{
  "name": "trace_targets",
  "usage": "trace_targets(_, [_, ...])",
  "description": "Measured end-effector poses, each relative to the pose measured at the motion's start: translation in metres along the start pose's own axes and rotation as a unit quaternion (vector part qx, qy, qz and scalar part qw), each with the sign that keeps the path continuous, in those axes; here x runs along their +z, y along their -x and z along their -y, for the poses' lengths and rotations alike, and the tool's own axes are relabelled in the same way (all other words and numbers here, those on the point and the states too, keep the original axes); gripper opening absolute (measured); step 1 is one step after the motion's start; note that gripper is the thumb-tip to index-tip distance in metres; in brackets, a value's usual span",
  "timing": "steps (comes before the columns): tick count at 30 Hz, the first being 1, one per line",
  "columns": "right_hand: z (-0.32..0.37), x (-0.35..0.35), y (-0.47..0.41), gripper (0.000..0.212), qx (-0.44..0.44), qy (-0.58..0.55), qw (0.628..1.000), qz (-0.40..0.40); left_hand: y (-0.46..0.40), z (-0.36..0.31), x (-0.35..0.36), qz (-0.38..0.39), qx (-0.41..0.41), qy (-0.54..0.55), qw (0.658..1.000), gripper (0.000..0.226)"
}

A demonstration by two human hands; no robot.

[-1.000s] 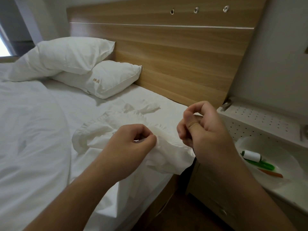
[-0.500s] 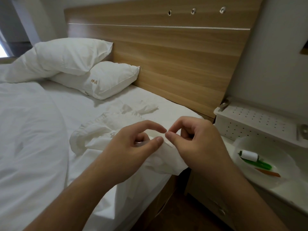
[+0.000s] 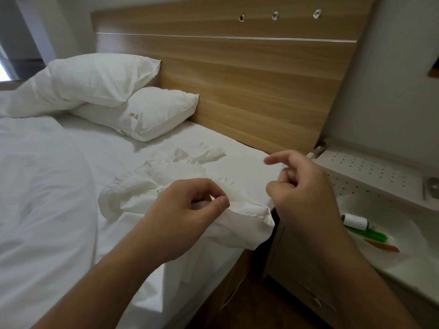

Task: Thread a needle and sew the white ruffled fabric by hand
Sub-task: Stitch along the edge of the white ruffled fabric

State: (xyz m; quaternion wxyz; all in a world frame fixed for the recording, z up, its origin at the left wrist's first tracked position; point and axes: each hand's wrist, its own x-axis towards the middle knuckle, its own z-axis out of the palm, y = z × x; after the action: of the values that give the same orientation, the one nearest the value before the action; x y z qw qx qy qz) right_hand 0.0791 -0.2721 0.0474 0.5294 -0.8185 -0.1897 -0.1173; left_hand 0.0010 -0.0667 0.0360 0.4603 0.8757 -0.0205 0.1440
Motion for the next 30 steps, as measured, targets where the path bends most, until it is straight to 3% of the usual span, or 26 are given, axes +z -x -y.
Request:
trace_targets(4, [0.009, 0.007, 0.005, 0.018, -0.060, -0.002, 0.986, 0.153, 0.000, 0.000, 0.000, 0.001, 0.024, -0.015, 1.000, 0.011])
trace_targets(7, [0.006, 0.015, 0.006, 0.002, -0.088, 0.039, 0.981, 0.165, 0.000, 0.002, 0.000, 0.000, 0.031, -0.009, 0.999, 0.012])
trace_targets(10, [0.003, 0.015, 0.005, 0.011, -0.084, 0.049, 0.984, 0.152, 0.000, 0.002, 0.001, -0.003, 0.020, -0.016, 1.000, 0.013])
trace_targets(12, [0.003, 0.013, 0.005, 0.013, -0.072, 0.045, 0.990, 0.114, 0.000, 0.002, 0.001, 0.002, 0.013, -0.022, 1.000, 0.012])
trace_targets(16, [-0.004, 0.010, 0.000, 0.016, -0.029, 0.077, 0.992, -0.099, 0.000, 0.002, 0.001, 0.000, 0.000, -0.026, 1.000, 0.013])
trace_targets(18, [-0.002, 0.008, 0.000, 0.011, -0.021, 0.097, 0.988, -0.120, 0.000, 0.004, 0.000, -0.004, -0.002, -0.028, 1.000, 0.014])
trace_targets(21, [0.003, 0.004, 0.002, 0.033, -0.025, 0.008, 1.000, 0.008, 0.000, 0.004, 0.000, -0.007, 0.001, -0.029, 1.000, 0.014])
trace_targets(24, [0.007, 0.008, 0.004, 0.023, -0.068, 0.008, 0.984, 0.163, 0.000, 0.003, 0.001, -0.006, 0.015, -0.032, 0.999, 0.013])
trace_targets(27, [0.004, 0.016, 0.006, 0.002, -0.105, 0.074, 0.976, 0.176, 0.000, 0.003, 0.001, -0.002, 0.024, -0.024, 0.999, 0.013])
trace_targets(30, [0.002, 0.016, 0.005, 0.012, -0.092, 0.060, 0.985, 0.132, 0.000, 0.005, 0.001, -0.010, 0.023, -0.023, 0.999, 0.013])
